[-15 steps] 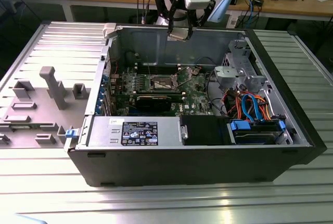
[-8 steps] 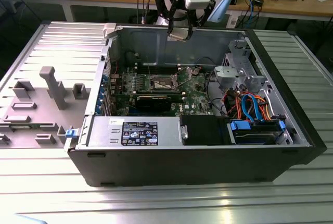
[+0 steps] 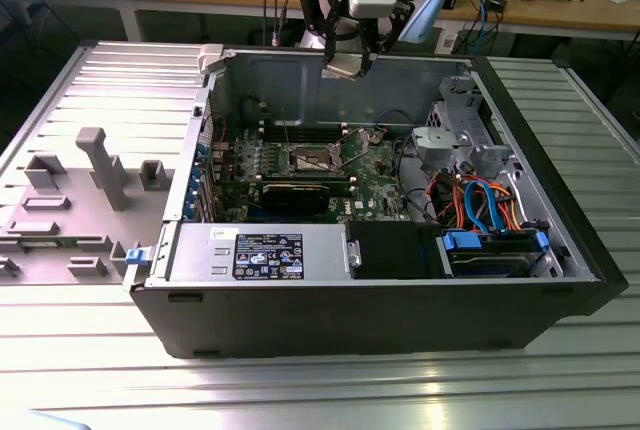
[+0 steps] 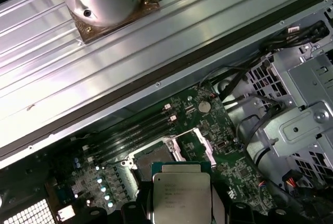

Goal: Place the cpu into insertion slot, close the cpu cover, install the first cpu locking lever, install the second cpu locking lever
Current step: 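Place the cpu into insertion slot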

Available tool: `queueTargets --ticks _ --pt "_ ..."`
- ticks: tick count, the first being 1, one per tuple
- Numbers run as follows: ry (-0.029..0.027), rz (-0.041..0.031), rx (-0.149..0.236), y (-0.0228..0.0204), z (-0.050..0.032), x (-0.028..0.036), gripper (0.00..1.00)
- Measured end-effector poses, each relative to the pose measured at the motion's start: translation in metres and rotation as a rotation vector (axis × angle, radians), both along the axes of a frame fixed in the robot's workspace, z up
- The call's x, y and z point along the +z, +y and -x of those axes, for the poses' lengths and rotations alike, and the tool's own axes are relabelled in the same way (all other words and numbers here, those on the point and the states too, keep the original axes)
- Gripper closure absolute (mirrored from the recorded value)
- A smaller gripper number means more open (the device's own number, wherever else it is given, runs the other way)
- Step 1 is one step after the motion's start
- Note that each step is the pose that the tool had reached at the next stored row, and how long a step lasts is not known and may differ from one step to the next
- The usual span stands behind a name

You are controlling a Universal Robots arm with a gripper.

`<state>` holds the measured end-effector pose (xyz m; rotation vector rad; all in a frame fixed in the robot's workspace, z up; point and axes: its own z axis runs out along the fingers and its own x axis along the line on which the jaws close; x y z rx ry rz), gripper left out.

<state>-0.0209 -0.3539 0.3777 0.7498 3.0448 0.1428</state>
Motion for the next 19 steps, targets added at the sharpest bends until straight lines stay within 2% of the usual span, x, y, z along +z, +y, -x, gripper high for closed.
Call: queueTargets --ticks 3,19 --pt "0.0 0.0 -0.025 0.0 0.0 0.0 0.45" --pt "0.0 0.0 -0.035 0.0 0.0 -0.0001 0.45"
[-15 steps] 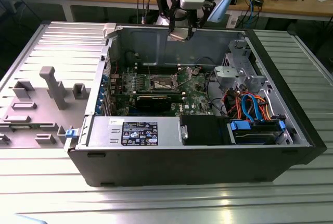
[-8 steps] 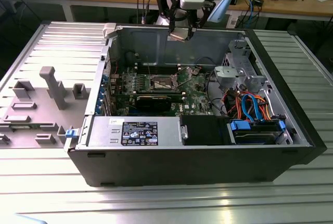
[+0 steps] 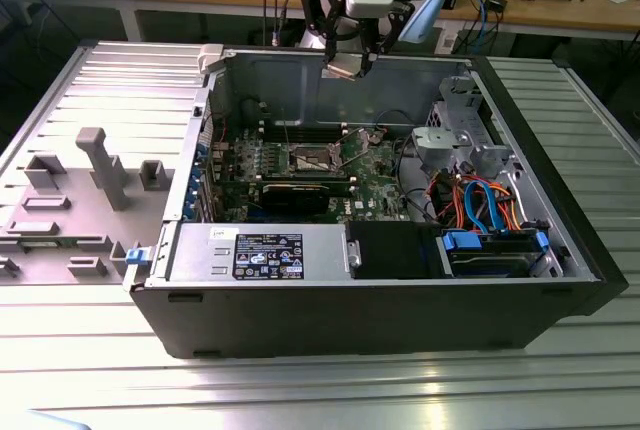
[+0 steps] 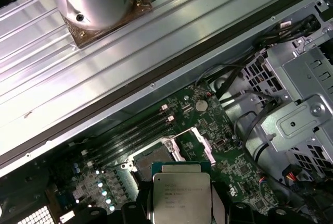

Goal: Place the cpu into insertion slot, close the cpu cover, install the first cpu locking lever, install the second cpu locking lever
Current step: 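Place the cpu into insertion slot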

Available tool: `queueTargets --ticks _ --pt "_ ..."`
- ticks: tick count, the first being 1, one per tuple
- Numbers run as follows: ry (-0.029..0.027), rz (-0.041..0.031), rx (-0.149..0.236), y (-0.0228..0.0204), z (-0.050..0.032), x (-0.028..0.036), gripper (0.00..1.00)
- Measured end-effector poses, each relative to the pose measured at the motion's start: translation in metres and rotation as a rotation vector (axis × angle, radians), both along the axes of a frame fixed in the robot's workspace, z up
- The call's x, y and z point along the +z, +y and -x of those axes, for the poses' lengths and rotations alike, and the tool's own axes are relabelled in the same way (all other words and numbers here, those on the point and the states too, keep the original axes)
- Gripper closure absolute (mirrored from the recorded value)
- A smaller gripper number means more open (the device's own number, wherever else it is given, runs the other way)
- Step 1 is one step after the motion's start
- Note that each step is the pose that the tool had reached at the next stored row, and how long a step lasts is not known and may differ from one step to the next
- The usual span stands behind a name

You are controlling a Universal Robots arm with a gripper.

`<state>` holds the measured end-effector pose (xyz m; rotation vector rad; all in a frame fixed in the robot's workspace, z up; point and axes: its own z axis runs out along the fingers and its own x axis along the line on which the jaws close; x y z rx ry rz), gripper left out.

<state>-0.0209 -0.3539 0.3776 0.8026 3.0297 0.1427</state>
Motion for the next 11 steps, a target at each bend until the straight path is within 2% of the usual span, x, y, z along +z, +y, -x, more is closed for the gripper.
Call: queueTargets --ticks 6,9,11 --pt "0.0 0.0 -0.051 0.0 0.0 -0.0001 0.45" --pt "0.0 0.0 -0.092 0.0 0.0 -0.0003 0.45" --pt "-0.0001 -0.0002 -0.102 -0.0006 0.0 -0.0005 0.45"
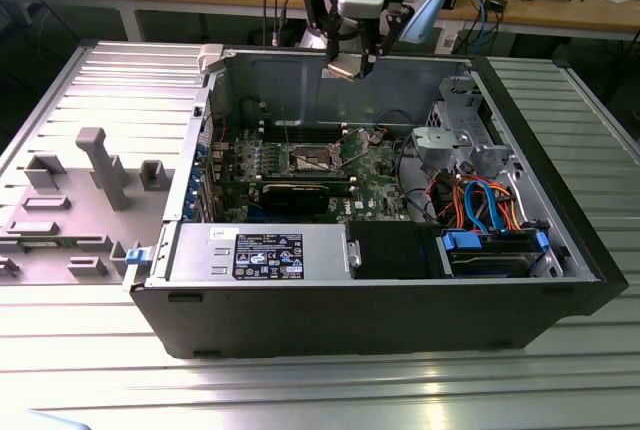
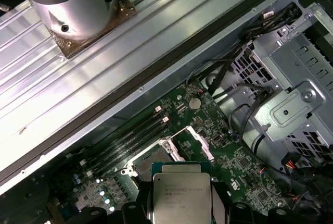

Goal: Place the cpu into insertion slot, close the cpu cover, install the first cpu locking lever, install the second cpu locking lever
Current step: 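Place the cpu into insertion slot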

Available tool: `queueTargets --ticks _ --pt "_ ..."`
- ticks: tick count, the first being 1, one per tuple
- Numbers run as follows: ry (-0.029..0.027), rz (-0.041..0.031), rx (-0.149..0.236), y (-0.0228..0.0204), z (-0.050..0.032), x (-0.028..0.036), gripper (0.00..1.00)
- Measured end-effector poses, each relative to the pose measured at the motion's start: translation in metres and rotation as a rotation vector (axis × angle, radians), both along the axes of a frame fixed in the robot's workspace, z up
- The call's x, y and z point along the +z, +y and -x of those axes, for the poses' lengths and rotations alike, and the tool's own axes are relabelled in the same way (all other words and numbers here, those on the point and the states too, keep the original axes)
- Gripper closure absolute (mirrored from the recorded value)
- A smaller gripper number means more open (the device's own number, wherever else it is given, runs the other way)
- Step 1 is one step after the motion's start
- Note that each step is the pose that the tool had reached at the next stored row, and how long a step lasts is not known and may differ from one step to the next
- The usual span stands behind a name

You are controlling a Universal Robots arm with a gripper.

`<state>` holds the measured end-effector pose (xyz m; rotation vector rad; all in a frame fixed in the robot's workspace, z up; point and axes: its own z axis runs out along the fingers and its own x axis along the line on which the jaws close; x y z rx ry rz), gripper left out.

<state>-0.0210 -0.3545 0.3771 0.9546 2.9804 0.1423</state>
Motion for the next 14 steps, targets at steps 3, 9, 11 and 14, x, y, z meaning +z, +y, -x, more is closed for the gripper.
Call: queueTargets --ticks 3,9,11,14 --pt "0.0001 0.0003 -0.016 -0.0005 -0.0001 0.0001 0.45" --pt "0.0001 0.0002 -0.134 -0.0005 0.0 -0.0003 0.45" --pt "0.0001 0.0003 -0.156 -0.0004 0.0 -0.0003 0.45" --pt "0.0002 0.0003 -0.191 -0.0004 0.0 -0.0003 0.45"
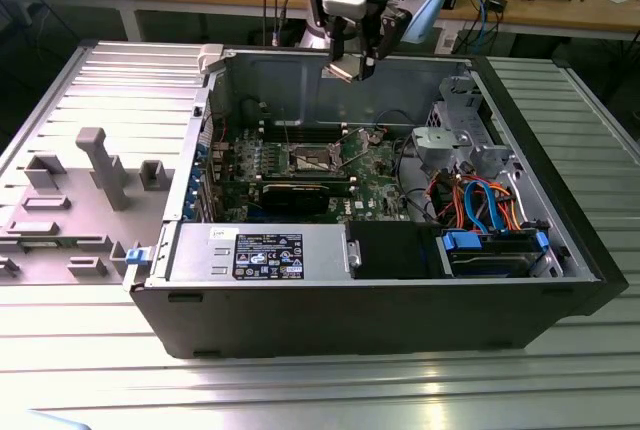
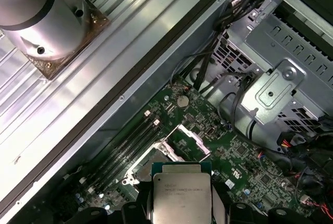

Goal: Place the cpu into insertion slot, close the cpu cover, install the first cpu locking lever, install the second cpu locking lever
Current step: 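Place the cpu into insertion slot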

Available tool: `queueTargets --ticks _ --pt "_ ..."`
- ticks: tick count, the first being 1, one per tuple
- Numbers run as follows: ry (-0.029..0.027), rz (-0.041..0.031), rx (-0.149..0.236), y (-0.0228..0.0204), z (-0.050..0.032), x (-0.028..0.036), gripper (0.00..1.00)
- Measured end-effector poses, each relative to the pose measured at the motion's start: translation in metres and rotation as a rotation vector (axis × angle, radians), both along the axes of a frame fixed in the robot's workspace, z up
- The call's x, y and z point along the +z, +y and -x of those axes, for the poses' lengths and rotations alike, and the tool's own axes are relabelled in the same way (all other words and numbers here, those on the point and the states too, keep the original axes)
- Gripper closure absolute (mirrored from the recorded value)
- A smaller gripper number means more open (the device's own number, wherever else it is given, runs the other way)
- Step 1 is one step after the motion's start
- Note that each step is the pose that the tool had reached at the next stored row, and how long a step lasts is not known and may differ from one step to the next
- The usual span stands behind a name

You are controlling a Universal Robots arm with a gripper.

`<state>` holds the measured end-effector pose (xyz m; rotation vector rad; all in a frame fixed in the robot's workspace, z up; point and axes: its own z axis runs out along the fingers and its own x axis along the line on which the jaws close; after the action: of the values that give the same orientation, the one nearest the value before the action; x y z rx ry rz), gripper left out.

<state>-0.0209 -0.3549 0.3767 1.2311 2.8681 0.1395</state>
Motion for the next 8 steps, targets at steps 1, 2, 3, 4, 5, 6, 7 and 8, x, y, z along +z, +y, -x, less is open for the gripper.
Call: queueTargets --ticks 1,2,3,4,5,6,7,8 --pt "0.0 0.0 -0.001 0.0 0.0 0.0 0.45" --pt "0.0 0.0 -0.002 0.0 0.0 0.0 0.45" --pt "0.0 0.0 -0.002 0.0 0.0 0.0 0.45" --pt "-0.0001 0.0 -0.002 0.0 0.0 0.0 0.45" --pt "-0.0001 0.0 -0.002 0.0 0.0 0.0 0.45" --pt "0.0 0.0 -0.002 0.0 0.0 0.0 0.45" --pt "0.0 0.0 -0.002 0.0 0.0 0.0 0.45" --pt "-0.0001 0.0 -0.002 0.0 0.0 0.0 0.45"
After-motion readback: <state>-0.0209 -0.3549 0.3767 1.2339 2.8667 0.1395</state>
